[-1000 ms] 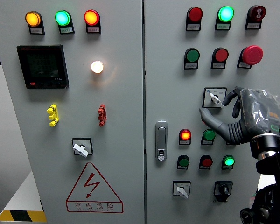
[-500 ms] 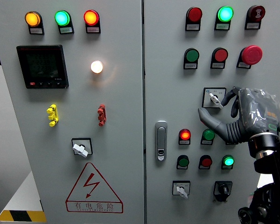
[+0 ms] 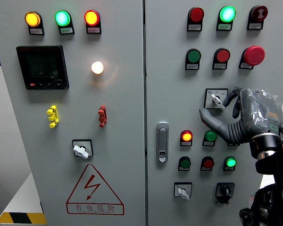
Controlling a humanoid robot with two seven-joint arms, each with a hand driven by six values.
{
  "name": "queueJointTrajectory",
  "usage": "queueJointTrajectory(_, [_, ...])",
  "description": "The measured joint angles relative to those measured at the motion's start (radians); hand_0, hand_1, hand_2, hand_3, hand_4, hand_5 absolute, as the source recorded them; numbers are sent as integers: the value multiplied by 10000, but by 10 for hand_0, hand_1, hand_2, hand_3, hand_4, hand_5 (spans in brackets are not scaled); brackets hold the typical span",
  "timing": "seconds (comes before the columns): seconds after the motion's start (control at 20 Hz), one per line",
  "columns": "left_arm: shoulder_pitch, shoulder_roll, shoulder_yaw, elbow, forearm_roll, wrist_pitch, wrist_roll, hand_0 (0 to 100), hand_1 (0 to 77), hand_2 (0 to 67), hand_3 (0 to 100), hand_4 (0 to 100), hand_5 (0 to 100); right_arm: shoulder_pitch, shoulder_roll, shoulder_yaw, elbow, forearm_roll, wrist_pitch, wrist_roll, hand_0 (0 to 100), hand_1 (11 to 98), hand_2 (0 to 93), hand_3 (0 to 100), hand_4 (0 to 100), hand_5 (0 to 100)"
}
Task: Rotate and turn off gray switch
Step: 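Rotate the held knob counterclockwise with the right hand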
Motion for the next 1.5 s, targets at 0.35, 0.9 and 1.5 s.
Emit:
queueJointTrajectory(0.35, [0,6,0,0,-1,0,0,0,0,132,183,95,117,56,1,-16,-39,-25,-11,-57,105,296,628,901,1000,979])
queueJointTrajectory(0.9, [0,2,0,0,0,0,0,0,0,132,183,95,117,83,0,-59,-81,-46,-18,-168,284,310,643,915,1000,978])
queueJointTrajectory(1.5, [0,4,0,0,0,0,0,0,0,132,183,96,118,92,0,-89,-82,-45,-16,-245,516,305,649,920,1000,966])
